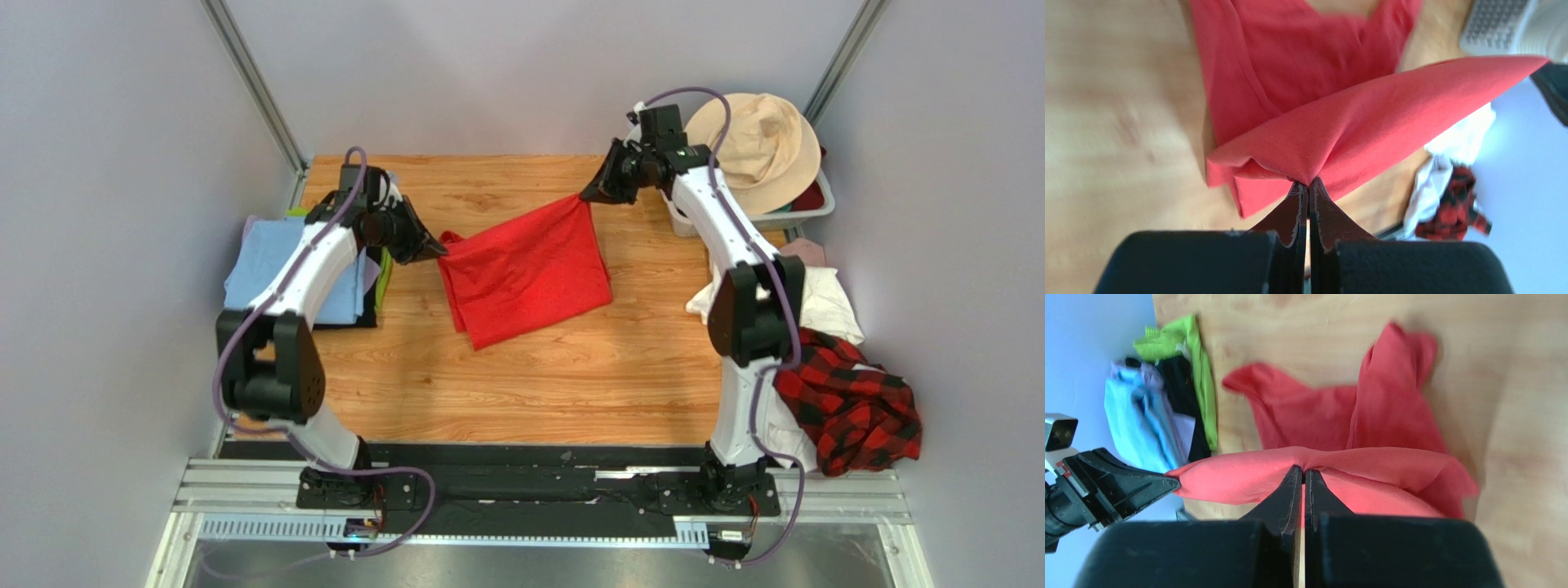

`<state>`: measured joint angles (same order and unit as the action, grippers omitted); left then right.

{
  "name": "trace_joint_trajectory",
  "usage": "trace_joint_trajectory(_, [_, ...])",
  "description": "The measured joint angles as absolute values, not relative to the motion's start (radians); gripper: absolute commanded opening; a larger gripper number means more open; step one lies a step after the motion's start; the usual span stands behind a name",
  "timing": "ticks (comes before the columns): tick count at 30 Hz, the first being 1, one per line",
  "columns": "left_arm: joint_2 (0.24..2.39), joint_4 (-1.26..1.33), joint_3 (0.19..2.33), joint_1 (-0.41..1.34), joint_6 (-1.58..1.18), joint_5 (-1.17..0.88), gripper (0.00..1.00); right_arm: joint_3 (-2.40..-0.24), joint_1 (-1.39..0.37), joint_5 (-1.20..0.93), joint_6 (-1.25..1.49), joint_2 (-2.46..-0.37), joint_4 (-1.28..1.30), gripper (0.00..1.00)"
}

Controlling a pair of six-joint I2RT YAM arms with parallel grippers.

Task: Fold and stack the mixed laundry pile
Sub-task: Fold the tank top at the center of the board.

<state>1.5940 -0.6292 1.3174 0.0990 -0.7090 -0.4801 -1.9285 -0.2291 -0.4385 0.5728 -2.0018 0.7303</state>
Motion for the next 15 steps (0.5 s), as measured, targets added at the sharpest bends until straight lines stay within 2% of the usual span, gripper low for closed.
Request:
trace_joint_trajectory(2, [1.705, -0.587, 1.367, 0.073, -0.711, -0.477, 0.0, -2.047, -0.223, -0.455, 0.581, -2.142, 0.72, 0.0])
trace_joint_trajectory(3, [1.763, -0.567, 1.391, 0.06, -0.717, -0.477, 0.08, -2.096, -0.221, -0.463, 0.585, -2.203, 0.701, 0.0])
trace_joint_trajectory(4, [1.827, -0.542, 1.414, 0.048, -0.722, -0.479, 0.37, -2.142, -0.218, -0.472, 0.597, -2.263, 0.688, 0.33])
trace_joint_trajectory(5, [1.885, -0.524, 1.438, 0.039, -0.728, -0.479, 0.64, -2.179, -0.216, -0.482, 0.611, -2.319, 0.661, 0.62])
trace_joint_trajectory(6, [1.936, -0.509, 1.461, 0.033, -0.727, -0.478, 0.89, -2.205, -0.214, -0.491, 0.635, -2.37, 0.622, 0.79])
trace_joint_trajectory(7, [2.002, -0.503, 1.499, 0.028, -0.737, -0.48, 0.92, -2.214, -0.212, -0.495, 0.651, -2.402, 0.593, 0.97])
trace_joint_trajectory(11, [2.146, -0.473, 1.589, 0.022, -0.744, -0.488, 0.93, -2.222, -0.204, -0.496, 0.657, -2.481, 0.527, 1.0])
trace_joint_trajectory(15, [2.111, -0.457, 1.552, 0.023, -0.729, -0.464, 0.95, -2.1, -0.199, -0.483, 0.612, -2.425, 0.448, 0.97])
